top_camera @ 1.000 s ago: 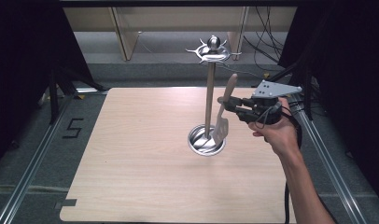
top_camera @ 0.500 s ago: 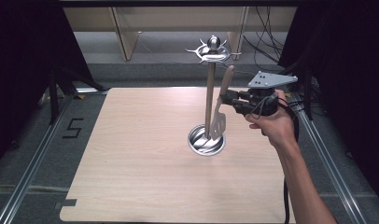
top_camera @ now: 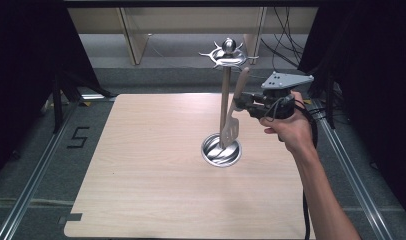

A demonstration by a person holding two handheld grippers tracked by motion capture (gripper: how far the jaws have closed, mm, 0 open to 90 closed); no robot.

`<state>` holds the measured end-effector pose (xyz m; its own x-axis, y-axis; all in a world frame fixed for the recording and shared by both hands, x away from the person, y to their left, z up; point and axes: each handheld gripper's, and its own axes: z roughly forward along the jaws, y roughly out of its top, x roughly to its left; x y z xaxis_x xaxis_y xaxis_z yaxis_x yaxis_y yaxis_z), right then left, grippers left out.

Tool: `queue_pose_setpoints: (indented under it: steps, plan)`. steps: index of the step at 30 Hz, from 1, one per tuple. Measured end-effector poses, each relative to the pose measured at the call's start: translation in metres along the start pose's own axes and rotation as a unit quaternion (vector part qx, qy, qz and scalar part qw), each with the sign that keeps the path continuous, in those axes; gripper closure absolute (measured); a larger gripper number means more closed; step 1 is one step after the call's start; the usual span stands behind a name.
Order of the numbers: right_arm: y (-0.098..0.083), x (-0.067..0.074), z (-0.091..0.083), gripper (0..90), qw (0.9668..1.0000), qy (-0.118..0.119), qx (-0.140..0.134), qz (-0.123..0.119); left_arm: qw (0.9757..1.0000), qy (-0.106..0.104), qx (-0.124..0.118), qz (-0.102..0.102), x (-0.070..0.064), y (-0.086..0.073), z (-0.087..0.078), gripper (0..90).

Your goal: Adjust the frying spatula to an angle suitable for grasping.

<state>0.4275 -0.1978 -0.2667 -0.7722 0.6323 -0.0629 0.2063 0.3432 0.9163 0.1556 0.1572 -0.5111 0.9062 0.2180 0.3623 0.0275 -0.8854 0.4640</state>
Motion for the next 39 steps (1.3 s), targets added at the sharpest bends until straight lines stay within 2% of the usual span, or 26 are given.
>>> queue_pose_setpoints:
  steps: [1, 8, 11, 17, 19, 28, 31, 39]
  plan:
    - [0.0009, -0.0018, 0.0004, 74.4, 1.0000, 0.001, 0.002, -0.006, 1.0000, 0.000, 0.001, 0.000, 0.0000, 0.0001, -0.0001, 17.8]
    - [0.0043, 0.0002, 0.0042, 74.4, 1.0000, -0.009, 0.004, 0.002, 1.0000, 0.000, 0.001, 0.000, -0.0001, -0.0002, 0.0001, 17.7]
    - [0.0071, -0.0013, 0.0054, 74.4, 0.9999, -0.006, 0.013, -0.004, 1.0000, 0.000, 0.001, 0.001, -0.0001, 0.0002, -0.0004, 17.7]
    - [0.0079, -0.0015, 0.0060, 74.4, 0.9998, -0.010, 0.012, -0.012, 1.0000, 0.000, 0.001, 0.000, 0.0000, -0.0002, -0.0002, 17.7]
    - [0.0074, -0.0013, 0.0053, 74.3, 0.9998, -0.010, 0.015, -0.002, 1.0000, -0.001, 0.002, 0.001, -0.0001, 0.0000, -0.0004, 17.7]
    - [0.0071, -0.0023, 0.0051, 74.2, 0.9999, -0.010, 0.011, -0.001, 1.0000, 0.000, 0.002, 0.000, -0.0001, 0.0000, -0.0003, 17.7]
    - [0.0061, -0.0013, 0.0053, 74.1, 0.9998, -0.008, 0.018, 0.010, 1.0000, -0.001, 0.002, 0.002, 0.0000, 0.0000, -0.0005, 17.7]
    - [0.0049, -0.0020, 0.0060, 73.9, 0.9999, -0.003, 0.013, 0.010, 1.0000, -0.001, 0.002, 0.001, -0.0003, 0.0000, -0.0002, 17.7]
